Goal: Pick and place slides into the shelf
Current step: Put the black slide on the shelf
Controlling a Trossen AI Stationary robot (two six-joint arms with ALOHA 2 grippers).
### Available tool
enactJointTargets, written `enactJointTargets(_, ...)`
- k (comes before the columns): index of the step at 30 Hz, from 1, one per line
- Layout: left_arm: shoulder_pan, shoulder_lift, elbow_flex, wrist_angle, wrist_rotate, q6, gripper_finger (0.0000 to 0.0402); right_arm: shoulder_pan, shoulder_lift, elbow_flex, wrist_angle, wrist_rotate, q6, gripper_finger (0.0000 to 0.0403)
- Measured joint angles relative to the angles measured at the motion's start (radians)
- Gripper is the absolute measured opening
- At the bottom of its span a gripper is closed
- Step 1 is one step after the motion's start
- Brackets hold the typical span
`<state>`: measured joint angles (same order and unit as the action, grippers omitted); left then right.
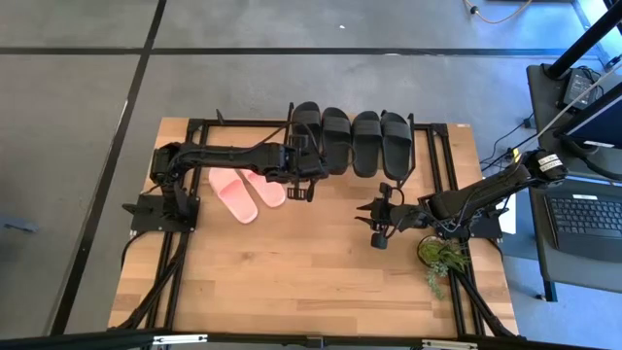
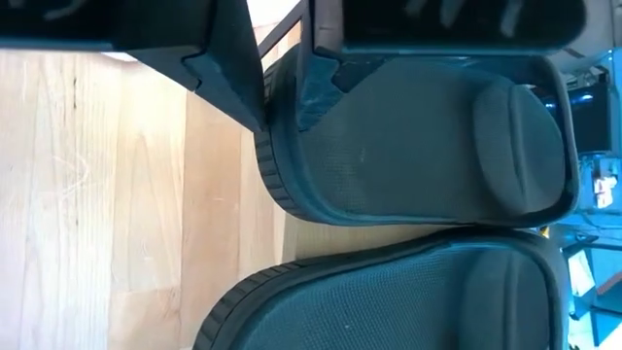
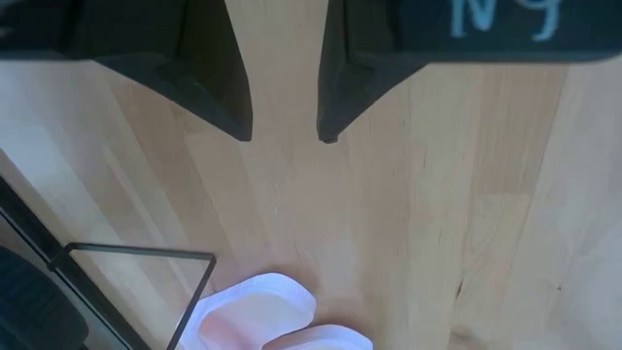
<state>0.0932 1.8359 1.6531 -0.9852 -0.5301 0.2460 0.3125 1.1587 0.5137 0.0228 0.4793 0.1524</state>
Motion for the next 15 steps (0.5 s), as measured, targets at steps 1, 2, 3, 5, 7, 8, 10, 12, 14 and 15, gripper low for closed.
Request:
enactJointTargets(1,-0.002,0.000,0.000,0.000,0.000,0.000,0.0048,0.000,0.000,0.000,0.000,0.000,0.000,0.0120)
enactJointTargets(2,-0.004,0.000,0.000,0.000,0.000,0.000,0.0043,0.000,0.000,0.000,0.000,0.000,0.000,0.0120)
enactJointTargets(3,-0.006,0.000,0.000,0.000,-0.001,0.001,0.0037,0.000,0.000,0.000,0.000,0.000,0.000,0.0120)
enactJointTargets(5,-0.010,0.000,0.000,-0.001,-0.001,0.001,0.0026,0.000,0.000,0.000,0.000,0.000,0.000,0.0120)
enactJointTargets(7,-0.014,0.000,0.000,-0.002,-0.001,0.001,0.0017,0.000,0.000,0.000,0.000,0.000,0.000,0.0120)
enactJointTargets(8,-0.015,0.000,0.000,-0.002,-0.001,0.001,0.0012,0.000,0.000,0.000,0.000,0.000,0.000,0.0120)
enactJointTargets(10,-0.016,0.000,0.000,-0.002,-0.001,0.001,0.0006,0.000,0.000,0.000,0.000,0.000,0.000,0.0120)
enactJointTargets(12,-0.020,0.000,0.000,-0.002,-0.003,0.001,0.0004,0.000,0.000,0.000,0.000,0.000,0.000,0.0120)
enactJointTargets(14,-0.025,0.000,0.000,-0.003,-0.006,0.001,0.0004,0.000,0.000,0.000,0.000,0.000,0.000,0.0120)
enactJointTargets(15,-0.028,0.000,0.000,-0.003,-0.007,0.001,0.0004,0.000,0.000,0.000,0.000,0.000,0.000,0.0120)
